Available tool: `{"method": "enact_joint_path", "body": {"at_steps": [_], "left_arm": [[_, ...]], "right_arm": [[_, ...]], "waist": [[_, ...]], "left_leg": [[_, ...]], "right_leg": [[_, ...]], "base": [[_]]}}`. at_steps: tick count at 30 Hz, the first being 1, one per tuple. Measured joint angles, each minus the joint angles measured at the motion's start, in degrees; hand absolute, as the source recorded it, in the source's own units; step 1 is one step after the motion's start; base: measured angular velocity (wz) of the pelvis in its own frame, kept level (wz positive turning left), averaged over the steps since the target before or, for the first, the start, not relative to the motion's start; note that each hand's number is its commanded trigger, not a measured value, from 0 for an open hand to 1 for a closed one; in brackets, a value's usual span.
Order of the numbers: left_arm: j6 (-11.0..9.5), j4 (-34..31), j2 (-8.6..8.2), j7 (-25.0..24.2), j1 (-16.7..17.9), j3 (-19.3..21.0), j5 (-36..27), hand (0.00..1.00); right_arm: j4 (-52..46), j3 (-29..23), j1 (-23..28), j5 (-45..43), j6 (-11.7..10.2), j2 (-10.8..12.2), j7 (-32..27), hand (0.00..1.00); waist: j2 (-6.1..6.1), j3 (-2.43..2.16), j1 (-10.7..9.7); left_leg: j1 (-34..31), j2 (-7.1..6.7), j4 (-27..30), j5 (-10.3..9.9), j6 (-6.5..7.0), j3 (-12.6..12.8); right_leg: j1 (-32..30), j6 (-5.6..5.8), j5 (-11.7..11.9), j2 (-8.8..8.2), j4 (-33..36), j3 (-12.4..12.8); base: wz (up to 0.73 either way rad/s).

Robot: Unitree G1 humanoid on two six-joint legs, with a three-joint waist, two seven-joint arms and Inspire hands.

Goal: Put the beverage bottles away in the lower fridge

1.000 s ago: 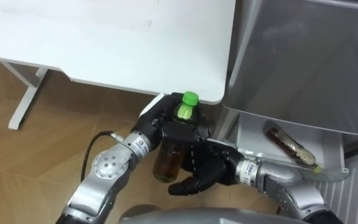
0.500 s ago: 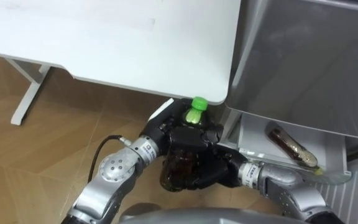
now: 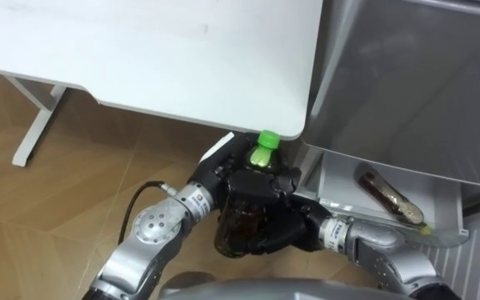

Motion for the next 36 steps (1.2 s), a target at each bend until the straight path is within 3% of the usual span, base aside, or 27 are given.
{"method": "enact_joint_path", "body": {"at_steps": [12,30,36], "left_arm": [[-0.6,0.0,-0.14,0.5,-0.4,1.0,0.0,0.00],[-0.8,-1.3,-0.11,2.8,-0.6,1.6,-0.1,0.00],[-0.7,-1.6,0.25,3.7,-0.8,1.7,0.2,0.00]], "right_arm": [[0.0,4.3,0.1,5.9,0.1,0.3,0.9,1.00],[0.0,5.3,-0.1,8.7,0.1,0.0,2.6,1.00],[0.0,5.3,-0.1,9.0,0.1,0.2,3.1,1.00]], "waist": [[-0.07,-0.10,-0.1],[0.11,0.00,-0.4],[0.14,0.28,-1.0]], "left_leg": [[0.0,-0.03,0.2,0.0,-0.01,0.0],[-0.4,-0.02,0.5,0.0,0.00,-0.2],[-0.4,0.03,0.7,0.0,-0.01,-0.2]], "right_leg": [[0.1,0.00,0.0,0.00,0.0,0.0],[-0.2,-0.02,0.0,-0.01,0.0,0.2],[0.0,-0.04,0.0,0.00,0.1,0.1]], "base": [[0.00],[0.00],[0.00]]}}
